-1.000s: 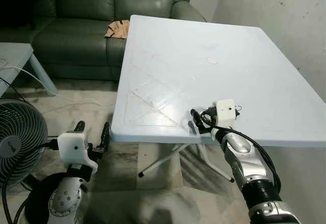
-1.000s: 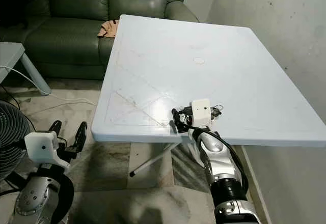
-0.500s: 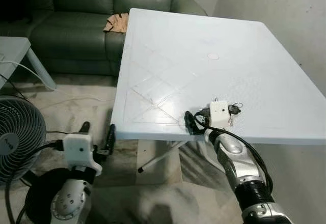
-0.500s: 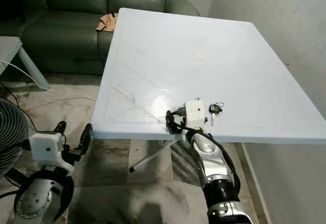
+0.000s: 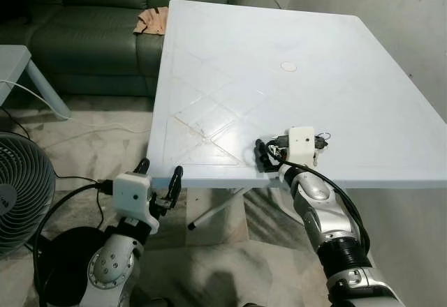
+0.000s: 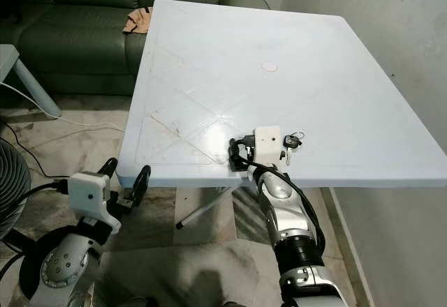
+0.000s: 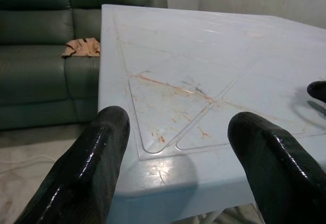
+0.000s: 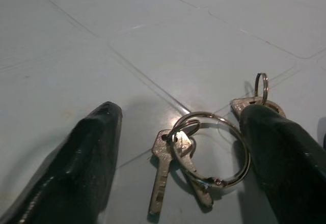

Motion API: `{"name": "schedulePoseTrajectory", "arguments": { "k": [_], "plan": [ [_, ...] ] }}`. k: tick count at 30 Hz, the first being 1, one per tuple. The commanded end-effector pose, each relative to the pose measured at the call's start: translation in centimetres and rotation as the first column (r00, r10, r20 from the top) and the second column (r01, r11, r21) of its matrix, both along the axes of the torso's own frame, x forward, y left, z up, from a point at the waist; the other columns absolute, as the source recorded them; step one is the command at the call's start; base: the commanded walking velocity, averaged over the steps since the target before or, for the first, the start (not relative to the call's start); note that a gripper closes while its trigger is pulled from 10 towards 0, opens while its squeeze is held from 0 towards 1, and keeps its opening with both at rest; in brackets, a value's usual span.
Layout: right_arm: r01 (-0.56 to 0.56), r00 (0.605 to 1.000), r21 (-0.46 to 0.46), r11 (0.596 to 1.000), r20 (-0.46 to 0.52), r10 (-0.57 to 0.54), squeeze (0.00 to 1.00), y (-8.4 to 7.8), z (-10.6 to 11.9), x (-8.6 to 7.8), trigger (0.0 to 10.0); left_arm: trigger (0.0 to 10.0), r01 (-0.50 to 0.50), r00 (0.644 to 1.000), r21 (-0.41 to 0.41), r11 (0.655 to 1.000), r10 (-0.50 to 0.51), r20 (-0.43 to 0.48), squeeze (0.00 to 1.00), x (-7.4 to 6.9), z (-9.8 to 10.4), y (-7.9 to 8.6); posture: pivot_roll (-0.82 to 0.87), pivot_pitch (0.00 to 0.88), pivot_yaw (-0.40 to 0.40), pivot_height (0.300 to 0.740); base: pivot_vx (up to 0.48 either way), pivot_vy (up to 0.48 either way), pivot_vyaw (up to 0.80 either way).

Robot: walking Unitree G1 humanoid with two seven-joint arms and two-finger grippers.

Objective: Hang keys on a hook

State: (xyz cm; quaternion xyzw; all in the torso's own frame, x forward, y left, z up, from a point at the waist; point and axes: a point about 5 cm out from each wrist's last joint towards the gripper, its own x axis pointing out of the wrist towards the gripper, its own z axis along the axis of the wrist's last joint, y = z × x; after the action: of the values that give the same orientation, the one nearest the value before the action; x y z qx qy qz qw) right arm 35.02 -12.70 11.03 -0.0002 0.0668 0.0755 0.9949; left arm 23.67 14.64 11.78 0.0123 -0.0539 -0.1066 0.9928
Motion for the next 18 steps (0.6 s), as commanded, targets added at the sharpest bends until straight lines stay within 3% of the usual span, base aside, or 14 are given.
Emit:
{"name": "schedulePoseTrajectory", "arguments": {
  "k": [1,12,18],
  "plan": [
    [0.015,1.000,-0.009,1.000,0.003,-0.015,0.00,-0.4,0.1,0.1,0.0,10.0,0.010,1.000,0.007,1.000,-0.010,-0.024,0.00,-0.1,-0.4,-0.1,-0.03,0.152,-0.098,0.728,0.000,0.000,0.00],
    [0.019,1.000,-0.011,1.000,0.007,-0.019,0.00,-0.6,0.1,0.1,0.0,10.0,0.028,0.999,0.001,1.000,-0.028,-0.027,0.00,-0.2,-0.4,-0.6,-0.04,0.157,-0.095,0.728,0.000,0.000,0.00],
    [0.019,1.000,-0.007,1.000,0.011,-0.019,0.00,-0.5,0.2,0.0,0.0,10.0,0.096,0.995,-0.018,0.995,-0.096,-0.037,0.00,-0.9,-0.5,-2.5,-0.04,0.159,-0.091,0.728,0.000,0.000,0.00]
  ]
}}
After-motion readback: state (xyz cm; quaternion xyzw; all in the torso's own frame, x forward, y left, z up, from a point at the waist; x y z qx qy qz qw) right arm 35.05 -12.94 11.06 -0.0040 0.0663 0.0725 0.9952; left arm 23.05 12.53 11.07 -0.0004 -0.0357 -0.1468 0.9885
